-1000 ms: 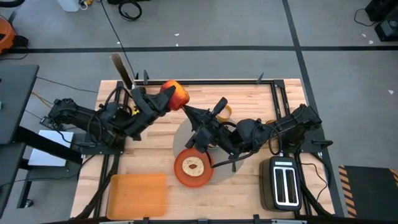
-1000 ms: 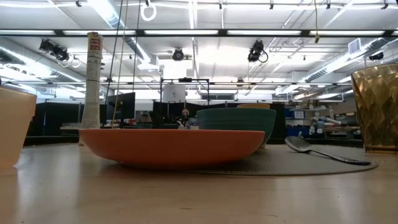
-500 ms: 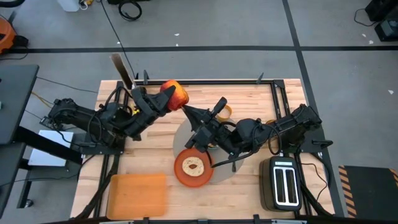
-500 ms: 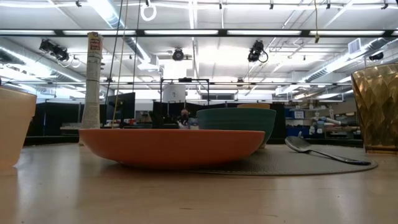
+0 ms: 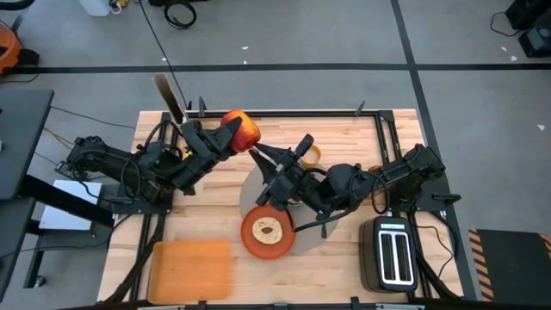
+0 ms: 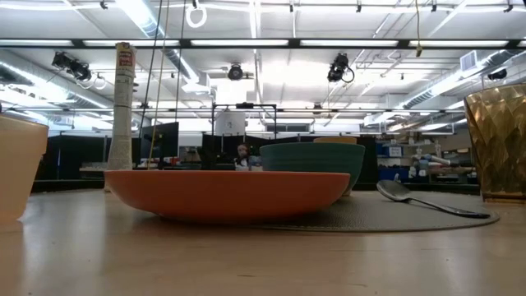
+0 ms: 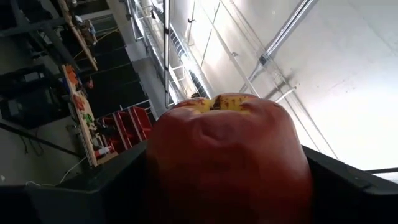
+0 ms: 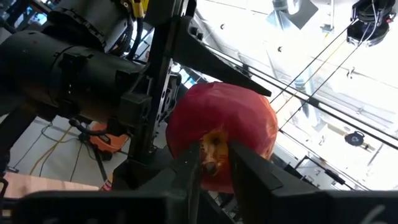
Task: Arrange a breakfast setting
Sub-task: Put the apple on the gray mat to the top left of the green bowl
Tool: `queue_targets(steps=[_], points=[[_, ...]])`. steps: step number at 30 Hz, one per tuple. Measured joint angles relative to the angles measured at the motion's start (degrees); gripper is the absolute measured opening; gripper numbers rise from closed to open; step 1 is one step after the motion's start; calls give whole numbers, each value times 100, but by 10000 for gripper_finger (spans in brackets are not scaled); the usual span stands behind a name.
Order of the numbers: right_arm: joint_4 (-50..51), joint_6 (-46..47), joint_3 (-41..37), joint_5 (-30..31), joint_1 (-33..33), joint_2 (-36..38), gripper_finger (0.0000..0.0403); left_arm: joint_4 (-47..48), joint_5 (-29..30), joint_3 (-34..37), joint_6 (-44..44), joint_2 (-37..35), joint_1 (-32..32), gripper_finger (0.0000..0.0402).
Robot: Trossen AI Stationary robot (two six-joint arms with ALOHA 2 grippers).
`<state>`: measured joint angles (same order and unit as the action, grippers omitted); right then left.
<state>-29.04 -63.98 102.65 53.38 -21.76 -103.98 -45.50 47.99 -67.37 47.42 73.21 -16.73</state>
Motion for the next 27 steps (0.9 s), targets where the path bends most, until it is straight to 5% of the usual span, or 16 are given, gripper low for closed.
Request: queue_targets(steps=[17, 27], points=[[358, 443, 0, -116, 101, 0, 18, -14, 26, 0, -186, 0, 17, 342], [354, 382, 0, -115, 138, 0, 23, 11, 18, 0, -184, 2, 31, 351]])
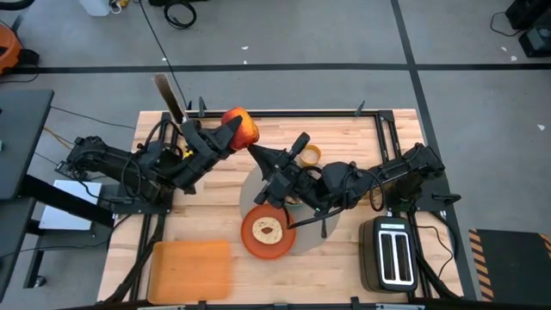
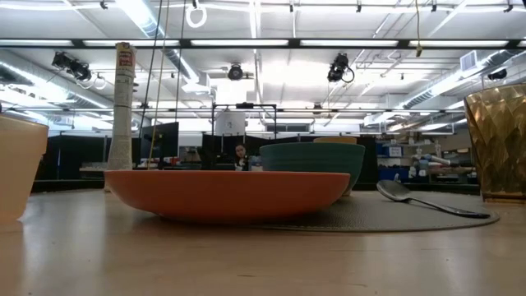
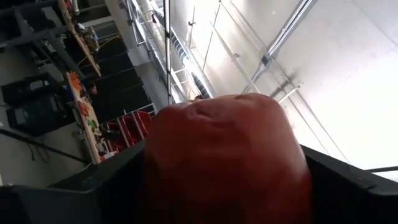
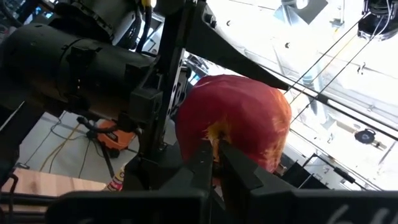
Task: Arrange a breakfast setting
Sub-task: Put the apple on the gray mat to the top left of the green bowl
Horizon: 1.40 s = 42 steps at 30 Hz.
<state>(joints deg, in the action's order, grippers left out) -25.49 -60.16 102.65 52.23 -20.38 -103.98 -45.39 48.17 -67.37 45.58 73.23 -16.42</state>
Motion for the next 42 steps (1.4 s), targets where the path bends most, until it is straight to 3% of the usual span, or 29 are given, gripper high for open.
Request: queue_targets(steps=[15, 24, 42], points=[[-135, -354, -2, 209, 0, 0, 20, 176, -40, -2, -45, 0, 23, 352], [1, -648, -2, -126, 61, 0, 21, 401, -193, -13, -95, -20, 25, 344], [-605, -571, -2, 247, 11, -1, 21, 545, -376, -7, -778, -244, -49, 350]])
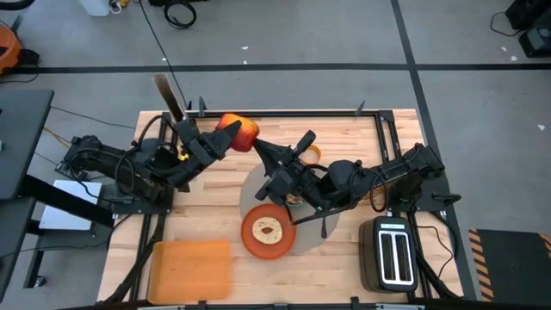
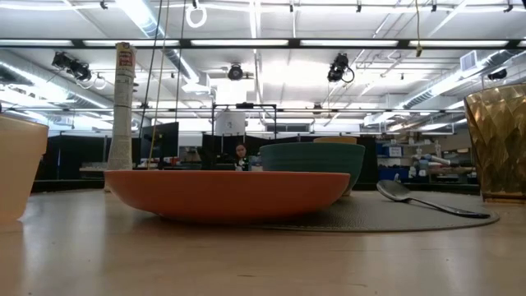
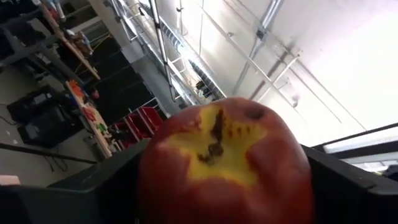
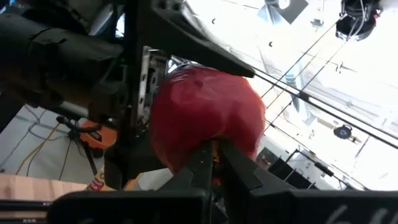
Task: Arrange a breakfast setting
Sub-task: Put the apple on the gray mat to the top left of the green bowl
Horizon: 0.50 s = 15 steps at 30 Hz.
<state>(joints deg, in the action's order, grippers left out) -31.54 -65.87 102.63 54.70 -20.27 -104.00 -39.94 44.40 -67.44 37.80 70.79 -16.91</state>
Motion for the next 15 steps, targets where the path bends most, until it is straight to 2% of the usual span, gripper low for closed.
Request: queue_targets(steps=[10, 15], points=[[39, 331, 0, -197, -59, 17, 21, 373, -621, 4, 223, -149, 186, 353], [173, 477, 0, -208, -102, 17, 21, 434, -688, 4, 131, -153, 344, 353]])
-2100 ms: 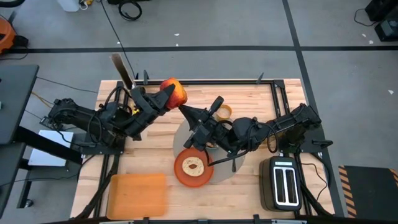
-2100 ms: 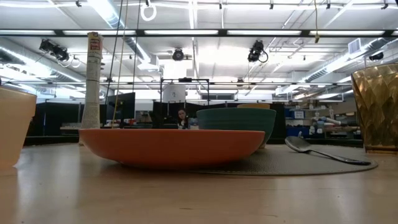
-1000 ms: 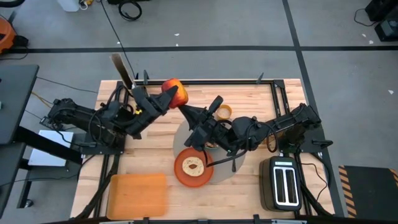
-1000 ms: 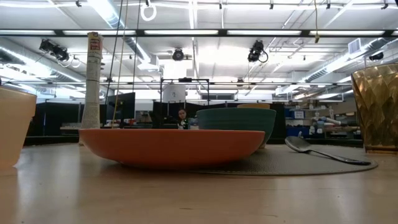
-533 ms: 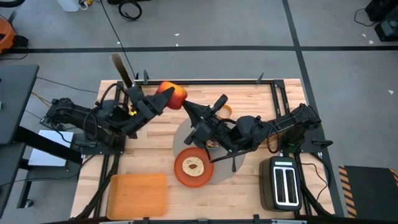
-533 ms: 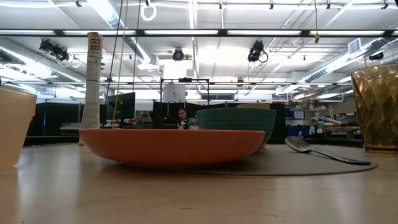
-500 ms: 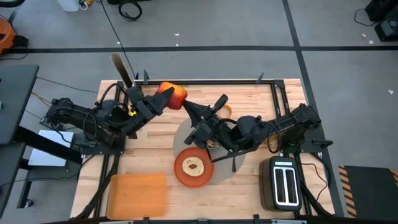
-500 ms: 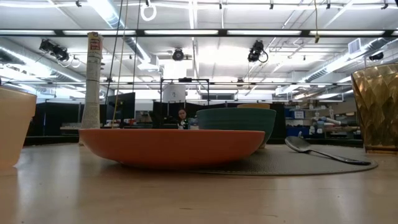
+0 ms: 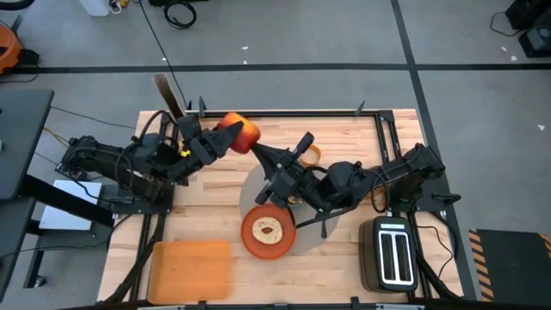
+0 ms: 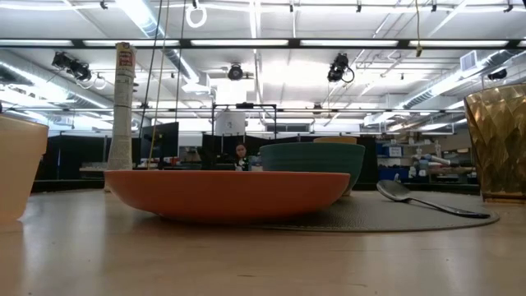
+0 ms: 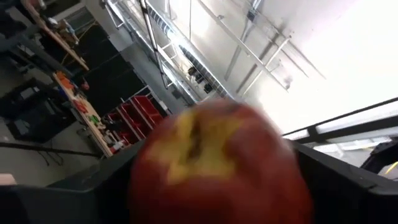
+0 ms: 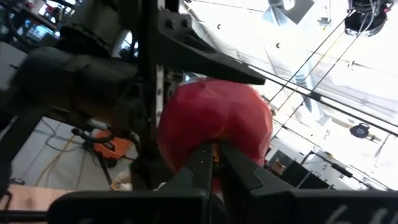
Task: Arrange a breakfast setting
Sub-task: Put the apple on the gray mat to the top left of the green bowl
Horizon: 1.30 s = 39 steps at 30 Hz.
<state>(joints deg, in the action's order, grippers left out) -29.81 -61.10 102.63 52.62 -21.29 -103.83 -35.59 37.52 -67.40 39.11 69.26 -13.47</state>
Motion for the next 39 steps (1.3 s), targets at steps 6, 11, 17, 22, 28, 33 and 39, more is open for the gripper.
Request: queue_targets(steps=[6, 11, 17, 22, 28, 33, 39], points=[[28, 72, 0, 84, -161, 0, 21, -46, -8, 2, -68, 6, 45, 353], [29, 64, 2, 192, -231, 0, 21, -50, 9, 4, -58, 6, 47, 353], [29, 144, 2, 243, -177, 2, 22, -50, -356, 4, -120, 9, 54, 353], [36, 218, 2, 275, -117, 2, 22, 31, -393, 4, -273, 9, 53, 336], [80, 275, 2, 180, -110, 2, 22, 130, -409, 2, -272, 2, 52, 324], [363, 548, 4, 142, -44, 17, 22, 336, -402, 0, -272, -5, 53, 324], [500, 750, 11, 83, -9, 24, 22, 386, -387, 0, -294, -2, 52, 346]])
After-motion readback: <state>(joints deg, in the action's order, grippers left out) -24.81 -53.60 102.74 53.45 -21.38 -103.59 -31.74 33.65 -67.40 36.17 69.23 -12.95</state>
